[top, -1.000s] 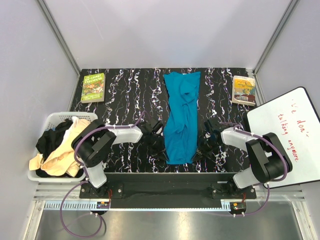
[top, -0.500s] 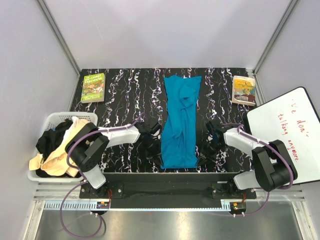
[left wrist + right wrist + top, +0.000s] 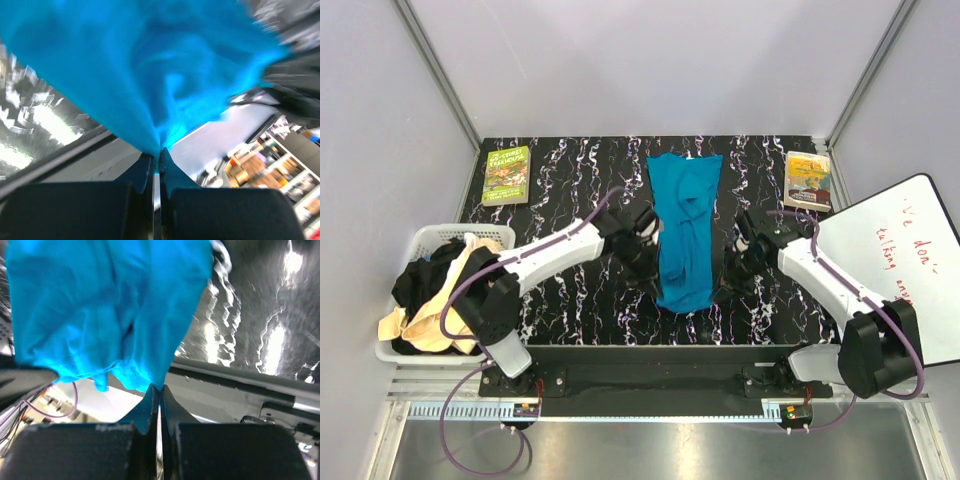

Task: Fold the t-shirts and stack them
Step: Grab the bottom of the folded rectangular tshirt with both arms, then fold the folded rectangular tshirt in 1/3 of the way

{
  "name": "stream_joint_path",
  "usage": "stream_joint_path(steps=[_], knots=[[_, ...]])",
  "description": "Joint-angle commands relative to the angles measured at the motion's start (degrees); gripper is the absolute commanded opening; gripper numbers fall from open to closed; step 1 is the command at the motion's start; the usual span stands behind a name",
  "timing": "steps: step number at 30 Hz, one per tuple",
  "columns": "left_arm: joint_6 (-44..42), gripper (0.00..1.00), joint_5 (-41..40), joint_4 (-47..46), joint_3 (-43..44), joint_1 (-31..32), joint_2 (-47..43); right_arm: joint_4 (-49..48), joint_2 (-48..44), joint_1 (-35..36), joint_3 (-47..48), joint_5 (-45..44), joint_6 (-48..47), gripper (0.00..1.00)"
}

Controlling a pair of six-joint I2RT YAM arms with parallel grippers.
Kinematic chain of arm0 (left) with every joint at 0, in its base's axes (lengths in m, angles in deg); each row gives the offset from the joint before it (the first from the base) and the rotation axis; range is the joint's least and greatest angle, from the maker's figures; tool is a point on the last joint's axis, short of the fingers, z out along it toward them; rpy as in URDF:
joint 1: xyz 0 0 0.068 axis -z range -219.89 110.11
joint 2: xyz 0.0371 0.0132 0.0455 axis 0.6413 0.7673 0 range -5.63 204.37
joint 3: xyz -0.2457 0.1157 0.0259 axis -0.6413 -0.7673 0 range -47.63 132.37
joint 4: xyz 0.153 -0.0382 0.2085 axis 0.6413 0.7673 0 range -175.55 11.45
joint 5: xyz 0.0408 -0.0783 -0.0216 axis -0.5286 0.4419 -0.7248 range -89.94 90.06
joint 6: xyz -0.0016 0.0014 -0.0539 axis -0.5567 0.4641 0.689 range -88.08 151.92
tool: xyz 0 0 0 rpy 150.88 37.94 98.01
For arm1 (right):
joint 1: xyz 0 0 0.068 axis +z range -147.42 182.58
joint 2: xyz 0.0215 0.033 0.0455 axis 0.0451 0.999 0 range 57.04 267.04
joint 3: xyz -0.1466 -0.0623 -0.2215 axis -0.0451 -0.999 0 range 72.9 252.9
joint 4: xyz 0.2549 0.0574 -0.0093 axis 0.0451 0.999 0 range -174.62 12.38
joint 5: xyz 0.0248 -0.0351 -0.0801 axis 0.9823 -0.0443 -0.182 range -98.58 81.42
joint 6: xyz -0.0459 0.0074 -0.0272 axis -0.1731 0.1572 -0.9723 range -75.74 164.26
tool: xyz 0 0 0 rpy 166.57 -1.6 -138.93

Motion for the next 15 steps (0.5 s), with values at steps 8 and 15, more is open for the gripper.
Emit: stream_joint_path(steps=[8,15], knots=[[-8.12,0.0,-5.62,6.34,26.33,-10.82,10.01,2.22,13.46,-2.44,26.89,-14.9,-8.63,0.0],[-13.14,0.0,-2.71,6.87,38.38,-16.7,20.74,-1.11,26.65,-4.9,41.73,-20.53,-13.38,0.0]])
